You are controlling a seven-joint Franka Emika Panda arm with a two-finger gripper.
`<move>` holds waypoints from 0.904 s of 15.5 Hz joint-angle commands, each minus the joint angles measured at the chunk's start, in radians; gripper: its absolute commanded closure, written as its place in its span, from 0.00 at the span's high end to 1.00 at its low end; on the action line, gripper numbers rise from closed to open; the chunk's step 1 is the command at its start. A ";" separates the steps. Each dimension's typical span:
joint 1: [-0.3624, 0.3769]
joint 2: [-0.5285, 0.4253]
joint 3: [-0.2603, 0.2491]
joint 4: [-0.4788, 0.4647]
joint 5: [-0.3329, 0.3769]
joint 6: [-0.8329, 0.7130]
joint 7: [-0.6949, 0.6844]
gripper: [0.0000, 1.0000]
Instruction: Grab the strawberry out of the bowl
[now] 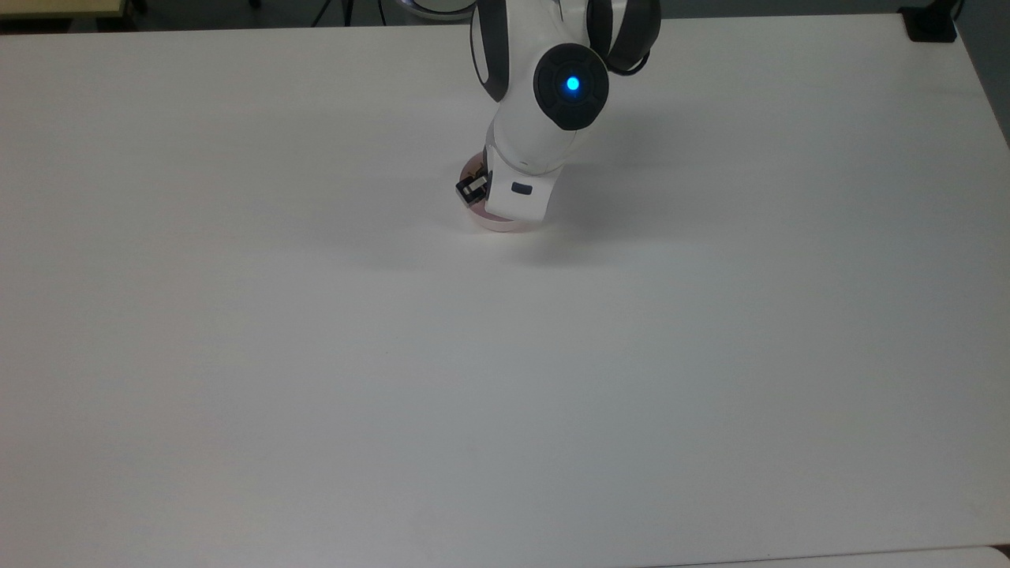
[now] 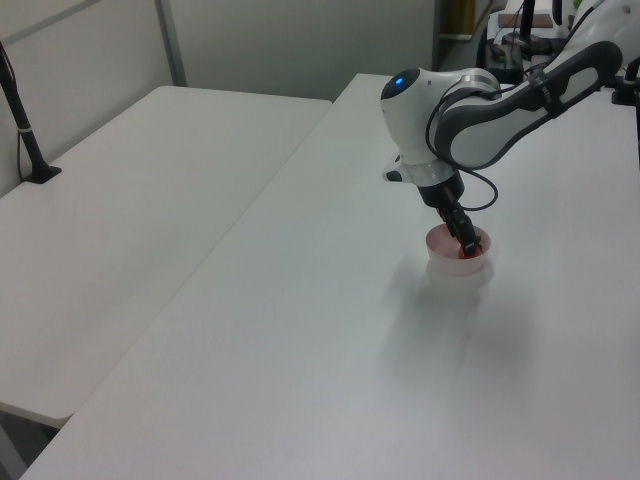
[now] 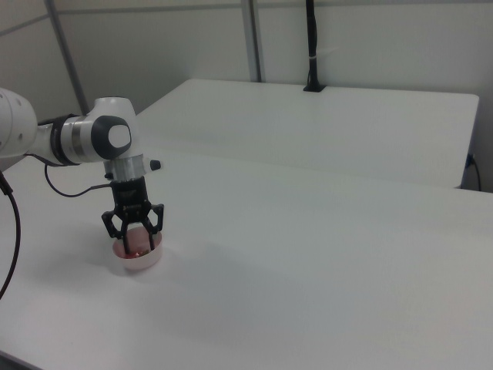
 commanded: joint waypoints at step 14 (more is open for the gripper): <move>0.015 -0.034 -0.006 -0.012 -0.042 -0.044 -0.069 0.41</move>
